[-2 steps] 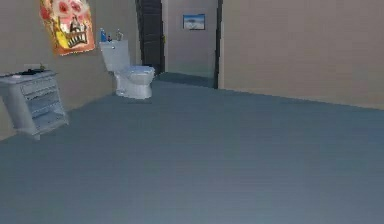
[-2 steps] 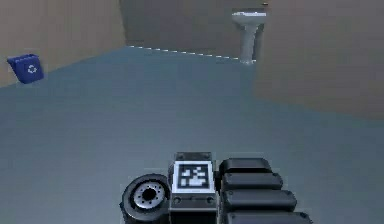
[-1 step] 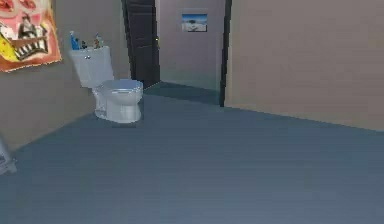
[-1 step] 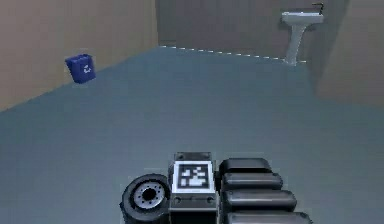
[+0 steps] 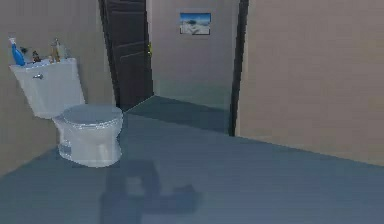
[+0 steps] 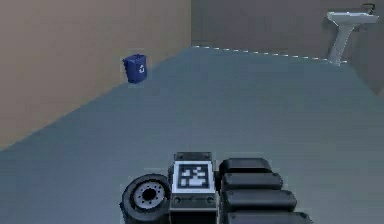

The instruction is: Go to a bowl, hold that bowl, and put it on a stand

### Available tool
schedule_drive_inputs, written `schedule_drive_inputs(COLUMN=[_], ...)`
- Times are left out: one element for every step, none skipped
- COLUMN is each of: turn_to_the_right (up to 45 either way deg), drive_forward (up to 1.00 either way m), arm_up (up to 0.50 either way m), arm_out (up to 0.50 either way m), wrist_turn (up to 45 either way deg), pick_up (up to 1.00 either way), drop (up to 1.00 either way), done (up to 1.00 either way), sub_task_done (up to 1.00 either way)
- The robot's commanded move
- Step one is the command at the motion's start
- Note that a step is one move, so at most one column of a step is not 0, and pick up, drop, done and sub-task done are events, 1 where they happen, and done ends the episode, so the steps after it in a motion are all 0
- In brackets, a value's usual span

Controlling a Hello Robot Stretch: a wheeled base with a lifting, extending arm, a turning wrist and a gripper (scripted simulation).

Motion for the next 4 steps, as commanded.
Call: schedule_drive_inputs(turn_to_the_right=[0.0, 0.0, 0.0, 18.0], drive_forward=[1.0, 1.0, 0.35, 0.0], arm_up=[0.0, 0.0, 0.0, 0.0], arm_out=[0.0, 0.0, 0.0, 0.0], wrist_turn=[0.0, 0.0, 0.0, 0.0], pick_up=[0.0, 0.0, 0.0, 0.0], drop=[0.0, 0.0, 0.0, 0.0], done=[0.0, 0.0, 0.0, 0.0], sub_task_done=[0.0, 0.0, 0.0, 0.0])
